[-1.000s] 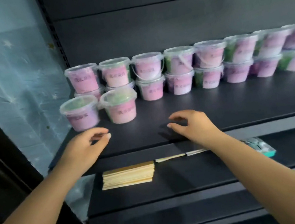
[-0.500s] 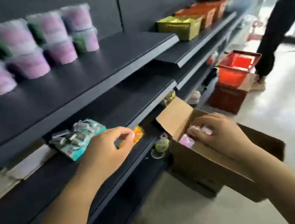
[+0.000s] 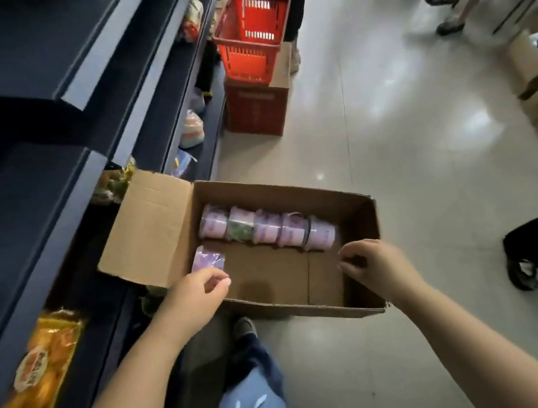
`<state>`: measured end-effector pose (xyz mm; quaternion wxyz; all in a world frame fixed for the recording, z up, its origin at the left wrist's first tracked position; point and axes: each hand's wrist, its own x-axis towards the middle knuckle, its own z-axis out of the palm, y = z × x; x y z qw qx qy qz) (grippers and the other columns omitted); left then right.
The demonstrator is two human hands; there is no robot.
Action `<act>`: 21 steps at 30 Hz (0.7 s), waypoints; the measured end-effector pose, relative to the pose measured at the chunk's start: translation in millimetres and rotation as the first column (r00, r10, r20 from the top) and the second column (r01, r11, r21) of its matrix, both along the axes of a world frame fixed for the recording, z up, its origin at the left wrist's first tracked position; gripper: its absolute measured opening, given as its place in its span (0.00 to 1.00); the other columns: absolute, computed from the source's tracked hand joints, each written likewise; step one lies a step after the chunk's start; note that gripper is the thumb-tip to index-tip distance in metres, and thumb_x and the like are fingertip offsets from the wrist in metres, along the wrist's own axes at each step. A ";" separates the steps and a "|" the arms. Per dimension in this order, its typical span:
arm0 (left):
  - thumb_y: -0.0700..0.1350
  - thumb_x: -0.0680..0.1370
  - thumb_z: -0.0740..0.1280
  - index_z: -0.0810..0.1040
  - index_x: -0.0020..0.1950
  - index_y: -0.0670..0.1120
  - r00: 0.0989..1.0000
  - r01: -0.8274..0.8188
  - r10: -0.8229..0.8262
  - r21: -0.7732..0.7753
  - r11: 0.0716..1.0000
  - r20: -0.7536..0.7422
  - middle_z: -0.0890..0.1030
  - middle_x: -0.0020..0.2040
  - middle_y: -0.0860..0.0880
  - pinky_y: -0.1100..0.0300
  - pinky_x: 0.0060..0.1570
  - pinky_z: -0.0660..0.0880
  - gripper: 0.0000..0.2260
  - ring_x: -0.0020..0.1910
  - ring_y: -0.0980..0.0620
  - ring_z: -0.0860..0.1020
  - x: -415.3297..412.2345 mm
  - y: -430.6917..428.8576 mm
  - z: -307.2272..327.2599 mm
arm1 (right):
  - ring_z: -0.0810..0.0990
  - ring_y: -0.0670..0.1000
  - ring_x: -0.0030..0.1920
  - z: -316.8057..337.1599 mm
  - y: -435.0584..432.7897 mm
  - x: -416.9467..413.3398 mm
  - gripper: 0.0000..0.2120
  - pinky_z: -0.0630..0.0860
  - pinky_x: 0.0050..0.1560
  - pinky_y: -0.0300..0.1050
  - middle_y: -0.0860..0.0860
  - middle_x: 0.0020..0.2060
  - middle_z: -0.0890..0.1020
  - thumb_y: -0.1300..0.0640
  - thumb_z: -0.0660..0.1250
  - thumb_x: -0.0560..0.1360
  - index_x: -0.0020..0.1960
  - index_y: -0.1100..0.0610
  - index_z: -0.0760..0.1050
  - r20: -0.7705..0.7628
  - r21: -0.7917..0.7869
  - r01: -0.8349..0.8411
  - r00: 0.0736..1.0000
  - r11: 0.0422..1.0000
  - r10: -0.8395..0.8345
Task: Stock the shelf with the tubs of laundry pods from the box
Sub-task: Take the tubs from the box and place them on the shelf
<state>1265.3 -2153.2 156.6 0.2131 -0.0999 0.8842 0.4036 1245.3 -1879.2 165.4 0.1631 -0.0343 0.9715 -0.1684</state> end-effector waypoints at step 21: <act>0.52 0.79 0.59 0.62 0.72 0.42 0.146 -0.963 0.679 -0.055 0.265 0.720 0.67 0.71 0.43 0.52 0.66 0.65 0.25 0.70 0.46 0.66 -145.8 26.6 -292.7 | 0.71 0.55 0.64 -278.8 16.9 -228.8 0.27 0.68 0.63 0.48 0.56 0.64 0.74 0.51 0.69 0.73 0.68 0.57 0.67 0.371 -0.006 0.043 0.928 0.999 -0.038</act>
